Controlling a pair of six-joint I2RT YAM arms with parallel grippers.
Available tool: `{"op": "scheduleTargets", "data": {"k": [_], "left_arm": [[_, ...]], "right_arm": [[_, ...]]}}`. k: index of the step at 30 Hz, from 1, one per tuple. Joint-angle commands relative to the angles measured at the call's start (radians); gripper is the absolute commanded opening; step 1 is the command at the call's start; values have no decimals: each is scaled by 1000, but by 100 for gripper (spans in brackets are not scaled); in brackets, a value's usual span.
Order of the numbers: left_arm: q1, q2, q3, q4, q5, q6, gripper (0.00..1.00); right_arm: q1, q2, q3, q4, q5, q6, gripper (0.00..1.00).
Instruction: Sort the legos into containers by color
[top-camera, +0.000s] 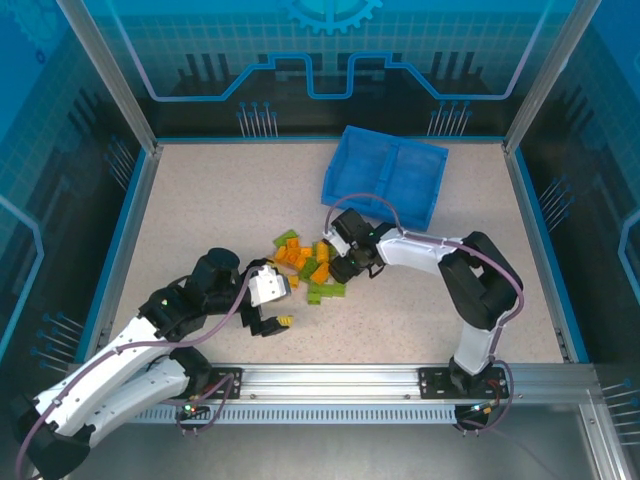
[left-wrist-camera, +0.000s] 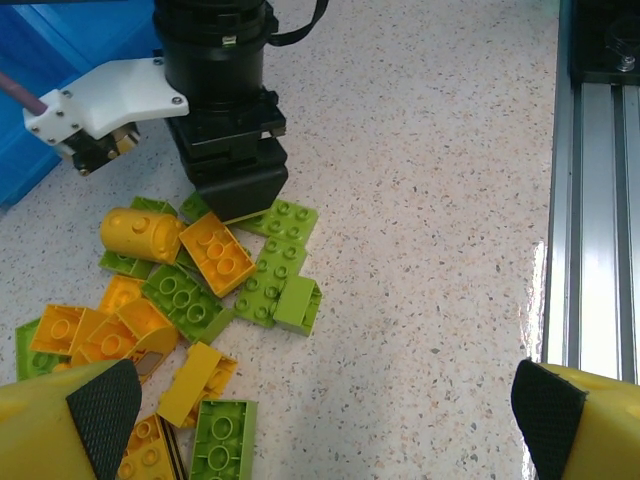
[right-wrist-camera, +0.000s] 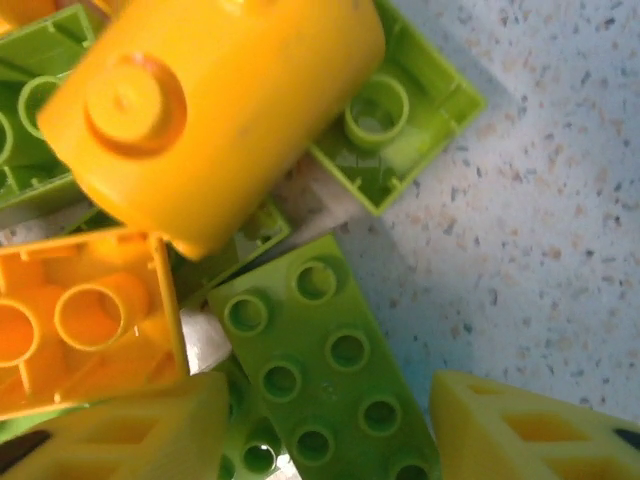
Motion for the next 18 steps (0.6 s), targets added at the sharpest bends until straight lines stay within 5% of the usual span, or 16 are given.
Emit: {"op": "scheduleTargets", "data": {"k": [1, 6, 11, 18], "left_arm": [[-5, -18, -14, -10, 30, 22, 99], [-5, -30, -21, -5, 26, 21, 99], [-5, -46, -24, 6, 17, 19, 99], [-5, -58, -24, 46, 5, -9, 99]], "right_arm": [[5, 51, 8, -21, 40, 22, 48], [5, -43, -31, -22, 103, 42, 38], [-14, -263, -114, -4, 116, 115, 37], [-53, -458, -25, -117, 299, 233, 38]]}}
